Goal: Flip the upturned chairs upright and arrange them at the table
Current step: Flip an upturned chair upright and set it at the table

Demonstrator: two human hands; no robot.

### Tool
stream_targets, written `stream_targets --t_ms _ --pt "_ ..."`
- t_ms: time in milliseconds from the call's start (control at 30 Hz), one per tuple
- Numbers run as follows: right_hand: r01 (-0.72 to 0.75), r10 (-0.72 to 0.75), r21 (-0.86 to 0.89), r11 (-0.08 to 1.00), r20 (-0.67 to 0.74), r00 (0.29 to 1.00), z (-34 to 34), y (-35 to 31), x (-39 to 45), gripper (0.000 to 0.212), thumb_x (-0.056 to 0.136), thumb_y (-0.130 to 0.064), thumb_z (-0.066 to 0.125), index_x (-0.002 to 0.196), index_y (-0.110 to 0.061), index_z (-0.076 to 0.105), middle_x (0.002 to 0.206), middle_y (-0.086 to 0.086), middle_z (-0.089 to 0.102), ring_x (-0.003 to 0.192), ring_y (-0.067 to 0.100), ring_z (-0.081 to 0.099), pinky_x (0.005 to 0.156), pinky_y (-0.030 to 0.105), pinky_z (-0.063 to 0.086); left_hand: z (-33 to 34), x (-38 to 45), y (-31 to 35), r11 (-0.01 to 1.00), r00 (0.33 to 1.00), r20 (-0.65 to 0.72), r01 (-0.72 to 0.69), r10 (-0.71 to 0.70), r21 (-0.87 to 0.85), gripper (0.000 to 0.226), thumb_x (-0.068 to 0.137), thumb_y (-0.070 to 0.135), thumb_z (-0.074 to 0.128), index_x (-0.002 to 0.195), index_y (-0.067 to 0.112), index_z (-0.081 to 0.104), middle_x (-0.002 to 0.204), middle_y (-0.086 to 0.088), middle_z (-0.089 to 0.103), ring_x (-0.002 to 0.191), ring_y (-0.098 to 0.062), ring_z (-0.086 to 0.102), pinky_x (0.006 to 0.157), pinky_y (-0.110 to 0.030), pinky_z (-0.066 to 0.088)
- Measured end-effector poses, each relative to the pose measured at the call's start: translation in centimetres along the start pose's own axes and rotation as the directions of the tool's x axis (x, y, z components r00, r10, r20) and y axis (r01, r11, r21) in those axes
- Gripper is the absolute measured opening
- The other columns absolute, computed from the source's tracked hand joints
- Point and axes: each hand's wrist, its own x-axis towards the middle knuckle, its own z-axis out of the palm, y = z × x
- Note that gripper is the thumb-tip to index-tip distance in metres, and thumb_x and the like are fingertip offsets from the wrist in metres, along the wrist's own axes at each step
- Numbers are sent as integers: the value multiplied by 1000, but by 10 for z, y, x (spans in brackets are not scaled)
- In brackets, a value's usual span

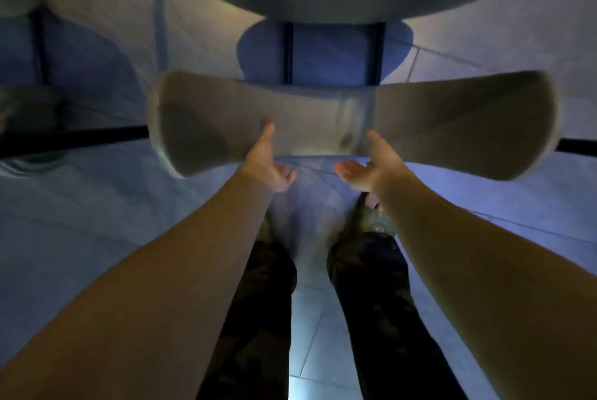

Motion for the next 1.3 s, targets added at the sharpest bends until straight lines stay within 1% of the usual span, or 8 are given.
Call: stream_targets --t_ms 233,467,567,667,900,1000,1133,1300 --pt "16 -16 -2 1000 -45 999 1 8 64 40 81 -58 69 95 -23 55 87 -4 49 69 11 48 55 24 47 8 42 -6 979 994 -8 -106 106 -173 60 74 70 62 120 33 57 95 15 48 66 -7 39 60 -21 33" --pt "77 -77 41 996 -10 997 -7 8 65 55 86 -50 69 132 -22 57 112 -3 57 112 13 59 73 32 48 9 35 -7 964 992 -36 -123 118 -235 79 71 68 68 137 27 52 137 12 55 126 -6 50 104 -23 36" --pt "85 -86 78 993 19 996 -12 6 50 36 90 -45 67 114 -19 64 103 -4 63 92 11 61 89 32 47 6 21 -11 966 991 -32 -132 128 -221 83 72 69 67 141 28 48 140 12 54 132 -4 45 105 -21 33" --pt "58 -60 84 995 28 998 -16 11 19 26 93 -45 62 87 -20 61 87 -6 61 75 10 57 92 29 43 4 -7 -16 973 990 -44 -141 135 -185 81 72 72 63 140 31 48 138 13 56 129 -5 49 95 -22 34" --pt "49 -48 66 997 -16 999 -24 24 -97 24 88 -45 69 88 -22 59 88 -5 62 77 9 58 85 33 48 -13 -103 -29 966 980 -81 -195 183 -167 81 73 70 63 139 25 50 134 8 61 128 -10 51 106 -27 29" --pt "84 -82 53 995 -38 996 -28 28 -148 26 86 -43 73 97 -25 59 92 -4 65 79 11 59 69 34 47 -19 -153 -31 949 967 -108 -247 229 -195 88 69 68 68 140 20 48 134 2 61 124 -16 55 109 -31 34" --pt "121 -120 16 993 -66 991 -28 32 -215 52 78 -49 77 122 -27 59 95 -2 64 79 12 59 55 32 47 -31 -207 -32 913 936 -130 -349 327 -210 96 53 67 79 132 19 56 124 -3 67 109 -22 65 75 -31 54" --pt "159 -160 -16 987 -90 983 -17 20 -298 63 84 -41 75 137 -16 50 126 8 65 84 21 61 57 35 45 -29 -288 -19 873 893 -133 -448 429 -191 69 76 47 76 129 8 57 119 -5 67 96 -22 67 67 -30 52"
